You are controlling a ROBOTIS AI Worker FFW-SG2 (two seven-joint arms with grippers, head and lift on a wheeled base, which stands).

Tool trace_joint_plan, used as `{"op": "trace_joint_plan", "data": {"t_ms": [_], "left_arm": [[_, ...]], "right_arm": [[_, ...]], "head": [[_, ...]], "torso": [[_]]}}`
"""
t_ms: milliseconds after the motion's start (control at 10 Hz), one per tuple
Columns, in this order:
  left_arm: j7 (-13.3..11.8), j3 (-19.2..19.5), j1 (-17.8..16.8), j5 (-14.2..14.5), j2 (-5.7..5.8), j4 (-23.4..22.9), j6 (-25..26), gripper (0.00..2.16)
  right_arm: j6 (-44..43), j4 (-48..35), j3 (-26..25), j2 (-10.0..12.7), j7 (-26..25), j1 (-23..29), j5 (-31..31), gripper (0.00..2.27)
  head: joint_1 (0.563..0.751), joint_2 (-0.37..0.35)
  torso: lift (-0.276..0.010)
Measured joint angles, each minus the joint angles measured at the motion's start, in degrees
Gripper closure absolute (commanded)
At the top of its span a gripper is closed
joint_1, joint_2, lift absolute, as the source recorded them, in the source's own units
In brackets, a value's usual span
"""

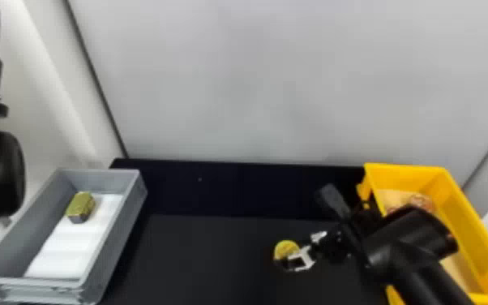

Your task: Pick up the round yellow can and place it in the yellow rectangular box

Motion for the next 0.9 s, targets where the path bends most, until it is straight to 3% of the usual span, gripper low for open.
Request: {"op": "trace_joint_plan", "data": {"t_ms": [400, 900], "left_arm": [[-0.42, 1.83, 1.78, 0.06, 1.68, -2.30, 2.59, 0.09], [-0.82, 1.37, 0.59, 0.08, 3.19, -3.11, 4.25, 0.09]], "right_arm": [[10.24, -21.46, -4.98, -2.92, 2.58, 1.88, 4.87, 0.87], [10.74, -34.04, -17.85, -3.79, -1.84, -0.71, 11.36, 0.87]], "head": [[0.663, 0.054], [0.663, 0.054]], "torso": [[-0.010], [-0.010]]}}
